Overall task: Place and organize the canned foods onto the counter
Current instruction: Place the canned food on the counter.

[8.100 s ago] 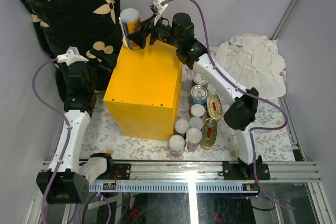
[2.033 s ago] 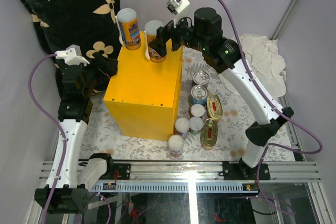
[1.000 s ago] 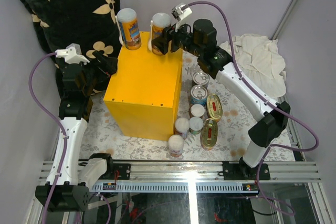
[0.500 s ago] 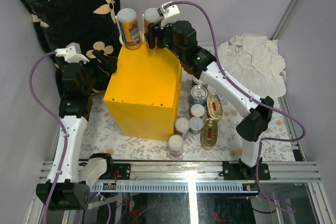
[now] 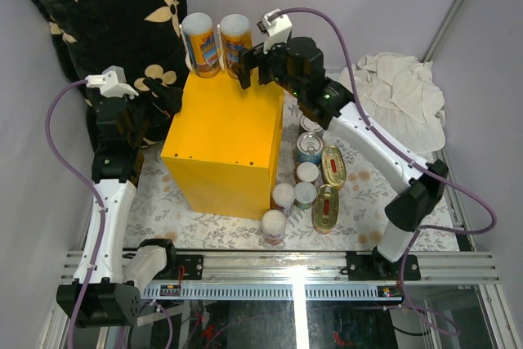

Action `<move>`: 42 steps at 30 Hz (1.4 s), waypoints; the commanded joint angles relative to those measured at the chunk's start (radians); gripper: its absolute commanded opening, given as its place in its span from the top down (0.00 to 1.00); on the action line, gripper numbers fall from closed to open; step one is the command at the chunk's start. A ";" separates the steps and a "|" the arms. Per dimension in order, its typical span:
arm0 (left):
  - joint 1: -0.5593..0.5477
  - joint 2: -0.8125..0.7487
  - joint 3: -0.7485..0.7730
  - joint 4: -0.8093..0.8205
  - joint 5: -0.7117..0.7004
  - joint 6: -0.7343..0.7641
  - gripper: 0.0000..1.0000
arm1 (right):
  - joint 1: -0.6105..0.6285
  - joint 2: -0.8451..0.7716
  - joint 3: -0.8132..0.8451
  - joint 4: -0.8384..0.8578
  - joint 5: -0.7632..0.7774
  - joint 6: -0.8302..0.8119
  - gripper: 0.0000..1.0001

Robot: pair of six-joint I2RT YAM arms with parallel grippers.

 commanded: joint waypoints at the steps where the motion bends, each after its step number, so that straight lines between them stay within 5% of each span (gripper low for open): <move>1: 0.016 0.033 -0.029 -0.114 -0.023 0.046 0.00 | -0.069 -0.139 -0.099 0.152 -0.255 -0.011 0.03; 6: 0.016 0.029 -0.030 -0.112 -0.020 0.045 0.00 | -0.163 -0.166 -0.165 0.254 -0.540 -0.006 0.06; 13: 0.015 0.022 -0.032 -0.111 -0.022 0.045 0.00 | -0.282 -0.044 0.000 0.259 -0.935 0.052 0.08; 23: 0.015 0.024 -0.030 -0.111 -0.026 0.050 0.00 | -0.282 0.134 0.239 0.163 -1.038 0.040 0.08; 28: 0.015 0.031 -0.027 -0.114 -0.030 0.053 0.00 | -0.283 0.184 0.278 0.189 -1.036 0.071 0.16; 42: 0.018 0.044 -0.027 -0.116 -0.026 0.053 0.00 | -0.282 0.268 0.329 0.329 -1.113 0.198 0.16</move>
